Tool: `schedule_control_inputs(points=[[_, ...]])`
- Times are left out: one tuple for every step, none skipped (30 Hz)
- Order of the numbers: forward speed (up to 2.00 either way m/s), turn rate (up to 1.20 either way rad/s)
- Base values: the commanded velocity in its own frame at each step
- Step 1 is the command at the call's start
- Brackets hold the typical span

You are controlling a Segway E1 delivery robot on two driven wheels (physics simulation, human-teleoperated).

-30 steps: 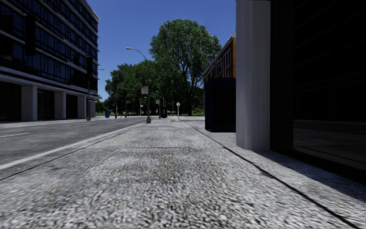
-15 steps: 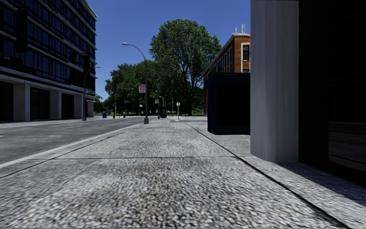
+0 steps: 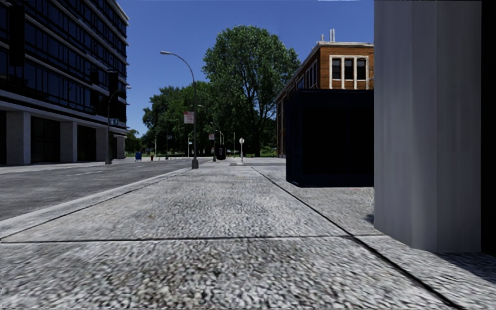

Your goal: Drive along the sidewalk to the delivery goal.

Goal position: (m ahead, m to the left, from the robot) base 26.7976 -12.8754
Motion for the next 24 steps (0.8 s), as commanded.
schedule_control_inputs(points=[[2.0, 0.0], [2.0, 0.0], [2.0, 0.0], [2.0, 0.0], [2.0, 0.0], [2.0, 0.0], [2.0, 0.0], [2.0, 0.0], [2.0, 0.0], [2.0, 0.0], [2.0, 0.0], [2.0, 0.0], [2.0, 0.0], [2.0, 0.0], [2.0, 0.0], [2.0, 0.0], [2.0, 0.0], [2.0, 0.0], [2.0, 0.0], [2.0, 0.0], [2.0, 0.0], [2.0, 0.0], [2.0, 0.0], [2.0, 0.0]])
